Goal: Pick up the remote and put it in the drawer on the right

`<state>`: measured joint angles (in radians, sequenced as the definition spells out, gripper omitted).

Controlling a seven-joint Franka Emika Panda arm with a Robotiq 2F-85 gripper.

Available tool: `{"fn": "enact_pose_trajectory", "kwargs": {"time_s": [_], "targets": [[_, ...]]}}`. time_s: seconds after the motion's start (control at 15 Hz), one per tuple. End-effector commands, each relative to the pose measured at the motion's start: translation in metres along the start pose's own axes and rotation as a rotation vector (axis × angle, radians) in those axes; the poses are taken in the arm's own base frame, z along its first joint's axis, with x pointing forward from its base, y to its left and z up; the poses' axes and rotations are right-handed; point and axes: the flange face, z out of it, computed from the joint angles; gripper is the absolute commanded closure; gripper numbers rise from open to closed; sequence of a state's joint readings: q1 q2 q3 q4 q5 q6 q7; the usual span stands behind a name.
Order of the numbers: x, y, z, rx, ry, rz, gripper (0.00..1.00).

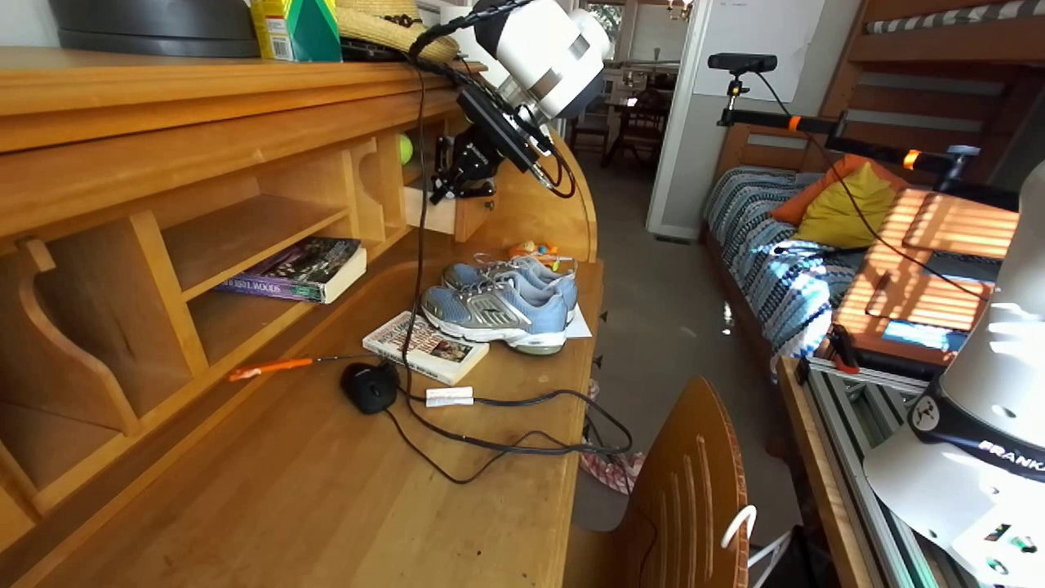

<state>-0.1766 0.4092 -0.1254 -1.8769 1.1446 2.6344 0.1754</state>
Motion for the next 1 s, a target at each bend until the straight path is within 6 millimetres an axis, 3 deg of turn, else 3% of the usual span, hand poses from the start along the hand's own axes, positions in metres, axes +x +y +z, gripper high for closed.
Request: {"fn": "enact_pose_trajectory", "kwargs": {"time_s": [0.0, 0.33, 0.67, 0.93], "targets": [[-0.008, -0.008, 0.003, 0.016, -0.152, -0.124, 1.00], [-0.031, -0.004, 0.006, -0.037, -0.380, -0.287, 1.00], [-0.054, 0.026, 0.008, -0.210, -0.588, -0.412, 1.00], [-0.061, 0.064, -0.016, -0.358, -0.739, -0.526, 1.00]]}}
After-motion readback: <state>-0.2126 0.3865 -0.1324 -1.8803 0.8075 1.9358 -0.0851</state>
